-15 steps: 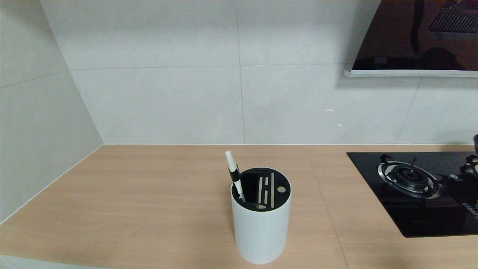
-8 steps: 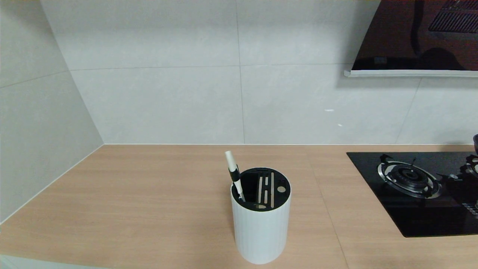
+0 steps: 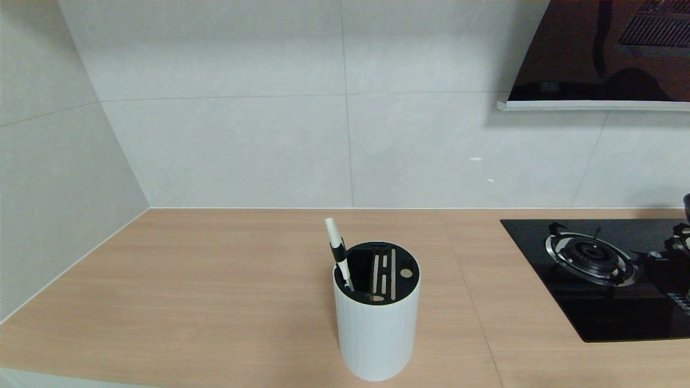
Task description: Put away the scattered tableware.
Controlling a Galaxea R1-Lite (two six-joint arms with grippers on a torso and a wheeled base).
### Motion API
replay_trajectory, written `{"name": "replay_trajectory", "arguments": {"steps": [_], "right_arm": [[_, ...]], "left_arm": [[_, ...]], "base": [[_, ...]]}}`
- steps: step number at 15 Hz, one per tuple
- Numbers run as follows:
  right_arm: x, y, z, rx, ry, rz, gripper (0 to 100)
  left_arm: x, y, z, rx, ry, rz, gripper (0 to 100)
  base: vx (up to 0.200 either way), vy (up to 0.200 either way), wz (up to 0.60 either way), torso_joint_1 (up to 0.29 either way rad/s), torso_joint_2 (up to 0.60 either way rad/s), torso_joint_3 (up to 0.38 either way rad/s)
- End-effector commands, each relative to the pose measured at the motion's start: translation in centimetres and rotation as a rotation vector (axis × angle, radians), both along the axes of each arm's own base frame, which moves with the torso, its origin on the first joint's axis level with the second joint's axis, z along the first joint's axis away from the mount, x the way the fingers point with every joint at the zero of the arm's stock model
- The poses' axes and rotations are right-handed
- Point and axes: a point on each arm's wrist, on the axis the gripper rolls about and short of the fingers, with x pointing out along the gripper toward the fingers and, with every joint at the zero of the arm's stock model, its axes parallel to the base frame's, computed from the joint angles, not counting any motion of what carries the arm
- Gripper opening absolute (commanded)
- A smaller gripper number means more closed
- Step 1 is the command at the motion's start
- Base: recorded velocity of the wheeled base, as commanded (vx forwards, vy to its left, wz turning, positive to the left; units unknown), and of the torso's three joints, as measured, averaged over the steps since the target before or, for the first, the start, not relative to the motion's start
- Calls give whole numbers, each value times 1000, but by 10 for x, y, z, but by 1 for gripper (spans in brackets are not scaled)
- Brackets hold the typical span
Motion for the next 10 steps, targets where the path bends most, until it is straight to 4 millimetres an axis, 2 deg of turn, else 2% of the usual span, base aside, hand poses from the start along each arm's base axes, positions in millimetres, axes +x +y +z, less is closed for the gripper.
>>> {"name": "replay_trajectory", "arguments": {"steps": [1,3,10], "right_arm": [[0,0,-2,-3,11,0,100],[0,0,-2,0,11,-2,100],[0,0,-2,-2,11,0,100]], "left_arm": [[1,0,-5,5,17,-14,100],[2,-1,-10,-4,69,-56,100],[2,-1,-9,-50,54,-55,100]], "base": [[0,0,0,0,0,0],[0,0,0,0,0,0],[0,0,0,0,0,0]]}}
